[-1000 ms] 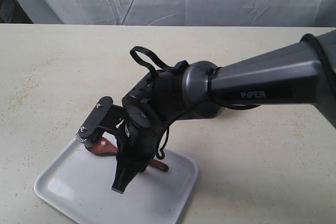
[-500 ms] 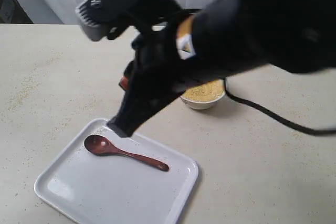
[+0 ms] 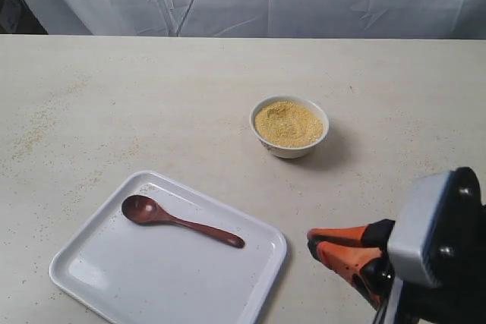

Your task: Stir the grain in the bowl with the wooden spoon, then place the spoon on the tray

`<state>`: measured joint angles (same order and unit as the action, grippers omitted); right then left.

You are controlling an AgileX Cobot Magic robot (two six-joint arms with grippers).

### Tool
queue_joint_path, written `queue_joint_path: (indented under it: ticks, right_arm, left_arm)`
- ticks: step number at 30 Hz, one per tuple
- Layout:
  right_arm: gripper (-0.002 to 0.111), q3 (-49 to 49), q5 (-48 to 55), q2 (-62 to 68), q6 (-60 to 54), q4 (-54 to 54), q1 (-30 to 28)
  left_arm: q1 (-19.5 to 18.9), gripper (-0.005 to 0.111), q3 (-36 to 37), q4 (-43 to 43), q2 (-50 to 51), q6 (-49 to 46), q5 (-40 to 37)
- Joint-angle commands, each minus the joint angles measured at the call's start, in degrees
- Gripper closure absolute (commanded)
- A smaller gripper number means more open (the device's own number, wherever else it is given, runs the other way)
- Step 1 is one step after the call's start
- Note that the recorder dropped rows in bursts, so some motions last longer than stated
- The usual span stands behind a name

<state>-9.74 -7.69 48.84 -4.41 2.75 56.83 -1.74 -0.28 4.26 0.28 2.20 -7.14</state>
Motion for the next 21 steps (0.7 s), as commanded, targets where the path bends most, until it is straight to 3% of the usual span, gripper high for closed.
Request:
queue_joint_path:
  ticks: [1,5,9,11,13,14,15,17,19,21]
  right_arm:
    - [0.101,5.2,-11.5,-0.6,0.1,5.6,-0.2]
    - [0.101,8.5,-10.4,-2.4,0.1,9.5,-0.2]
    - [0.101,9.7,-8.5,-12.8,-1.0,9.5,-0.9]
    - [0.101,9.7,-8.4,-23.1,-1.2,8.8,-5.7]
    - [0.101,9.7,-7.4,-32.5,-1.2,8.9,-17.2]
    - [0.101,9.7,-4.8,-37.2,-0.8,9.2,-27.3]
    - [0.101,9.7,-2.0,-38.8,-0.3,9.3,-30.2]
    - [0.101,9.7,9.7,-45.1,-0.1,9.2,-45.2]
    - [0.101,9.7,15.1,-48.8,-0.1,9.2,-50.0]
    - [0.101,9.7,18.7,-48.8,-0.1,9.2,-51.2]
  left_arm:
    - [0.3,0.106,0.3,-0.1,-0.3,0.1,-0.1]
    - [0.3,0.106,0.3,-0.1,-0.3,0.3,-0.1]
    - [0.3,0.106,0.3,-0.1,-0.3,0.3,-0.1]
    - [0.3,0.106,0.3,-0.1,-0.3,0.3,-0.1]
    - [0.3,0.106,0.3,-0.1,-0.3,0.3,-0.1]
    - [0.3,0.106,0.3,-0.1,-0.3,0.3,-0.1]
    - [0.3,0.106,0.3,-0.1,-0.3,0.3,-0.1]
    - [0.3,0.106,0.3,-0.1,-0.3,0.3,-0.1]
    - [0.3,0.106,0.3,-0.1,-0.3,0.3,-0.1]
    - [0.3,0.106,0.3,-0.1,-0.3,0.3,-0.1]
